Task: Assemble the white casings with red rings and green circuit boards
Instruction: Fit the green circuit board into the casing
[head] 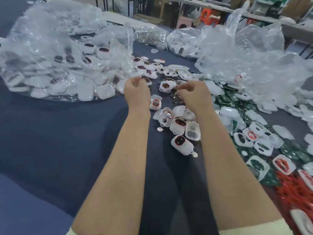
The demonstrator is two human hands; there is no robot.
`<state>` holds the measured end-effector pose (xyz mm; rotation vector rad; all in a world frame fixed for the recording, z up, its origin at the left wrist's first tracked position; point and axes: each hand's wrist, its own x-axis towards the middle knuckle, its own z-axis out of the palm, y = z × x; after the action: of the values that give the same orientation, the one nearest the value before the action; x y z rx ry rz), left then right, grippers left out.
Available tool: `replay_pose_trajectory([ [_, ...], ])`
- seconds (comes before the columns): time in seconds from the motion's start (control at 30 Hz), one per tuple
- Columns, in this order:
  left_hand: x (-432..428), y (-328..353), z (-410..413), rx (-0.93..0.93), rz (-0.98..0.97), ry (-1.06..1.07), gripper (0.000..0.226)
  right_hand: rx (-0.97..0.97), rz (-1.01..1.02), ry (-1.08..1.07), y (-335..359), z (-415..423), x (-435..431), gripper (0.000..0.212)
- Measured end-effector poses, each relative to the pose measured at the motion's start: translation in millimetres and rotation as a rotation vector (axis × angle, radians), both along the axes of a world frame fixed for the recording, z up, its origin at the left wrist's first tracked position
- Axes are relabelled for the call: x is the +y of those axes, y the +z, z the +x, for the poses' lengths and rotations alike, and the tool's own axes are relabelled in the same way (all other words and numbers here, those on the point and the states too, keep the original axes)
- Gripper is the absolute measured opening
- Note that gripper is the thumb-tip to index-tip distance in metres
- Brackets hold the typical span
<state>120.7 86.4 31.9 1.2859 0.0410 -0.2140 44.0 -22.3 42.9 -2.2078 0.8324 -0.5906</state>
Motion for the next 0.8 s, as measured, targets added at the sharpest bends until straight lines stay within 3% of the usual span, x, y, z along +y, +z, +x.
replay_pose_trajectory([
  [0.13,-9,-4,-15,0.027,-0.016,-0.034,0.014,0.202,-0.093,0.177,-4,-7,15,0.023],
  [0.3,-3,-8,-18,0.028,-0.019,0.008,0.02,0.198,-0.164,0.181,-1,-11,22,0.023],
  [0.47,-1,-8,-24,0.035,-0.004,-0.019,0.018,0.426,-0.207,0.286,-3,-19,25,0.025],
  [0.6,-2,-5,-30,0.022,-0.031,-0.028,0.017,0.227,-0.143,0.18,-6,-13,24,0.02],
  [0.8,-1,-2,-35,-0.075,0.028,0.039,0.018,-0.04,0.348,0.17,9,-24,14,0.042],
])
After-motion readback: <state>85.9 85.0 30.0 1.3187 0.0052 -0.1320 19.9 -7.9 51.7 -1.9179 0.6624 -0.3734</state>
